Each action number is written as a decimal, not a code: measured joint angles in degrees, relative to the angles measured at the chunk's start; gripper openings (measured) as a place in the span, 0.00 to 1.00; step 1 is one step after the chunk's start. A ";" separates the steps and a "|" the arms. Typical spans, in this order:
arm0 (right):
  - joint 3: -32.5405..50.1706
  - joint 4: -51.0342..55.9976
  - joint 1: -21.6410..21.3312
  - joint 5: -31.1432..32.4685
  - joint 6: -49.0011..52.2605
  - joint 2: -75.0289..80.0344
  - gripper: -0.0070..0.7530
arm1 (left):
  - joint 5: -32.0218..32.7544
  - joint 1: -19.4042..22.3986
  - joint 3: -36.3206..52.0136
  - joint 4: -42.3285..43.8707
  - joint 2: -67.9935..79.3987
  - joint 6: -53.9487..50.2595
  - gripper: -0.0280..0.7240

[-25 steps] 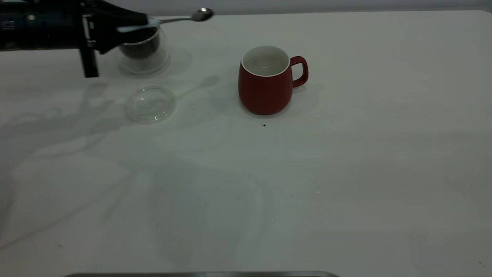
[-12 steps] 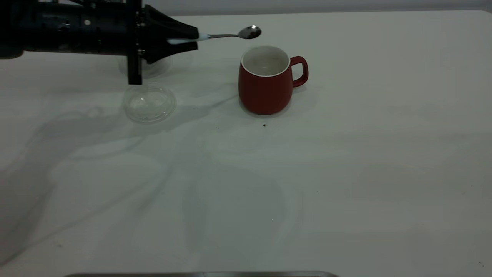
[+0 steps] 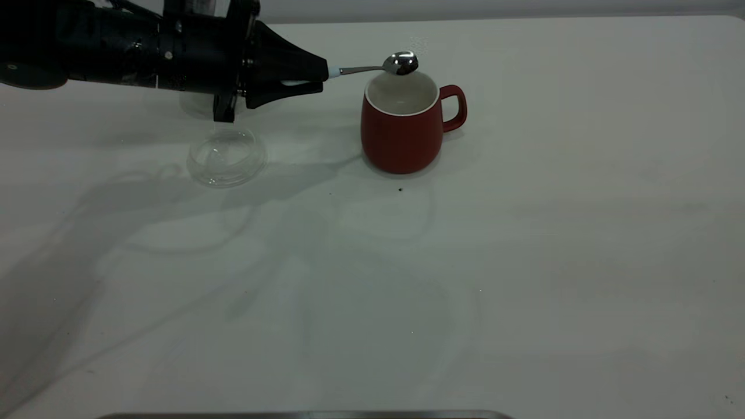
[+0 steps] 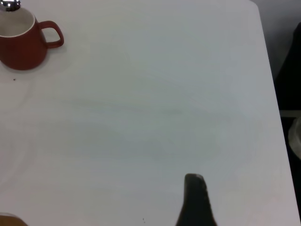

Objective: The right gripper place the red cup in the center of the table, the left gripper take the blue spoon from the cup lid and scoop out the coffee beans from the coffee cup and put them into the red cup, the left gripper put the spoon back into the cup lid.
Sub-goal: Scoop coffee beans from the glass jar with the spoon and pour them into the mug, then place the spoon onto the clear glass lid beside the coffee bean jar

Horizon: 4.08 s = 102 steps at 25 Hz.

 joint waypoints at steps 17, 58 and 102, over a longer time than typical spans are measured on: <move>0.00 0.00 0.00 0.00 0.00 0.00 0.79 | -1.49 1.12 0.00 0.25 0.00 12.19 0.19; 0.00 0.00 0.00 0.00 0.00 0.00 0.79 | 12.01 20.72 0.00 18.12 -0.36 -11.56 0.19; 0.00 0.00 0.00 0.00 0.00 0.00 0.79 | 3.84 25.51 -0.15 14.78 9.99 -10.03 0.22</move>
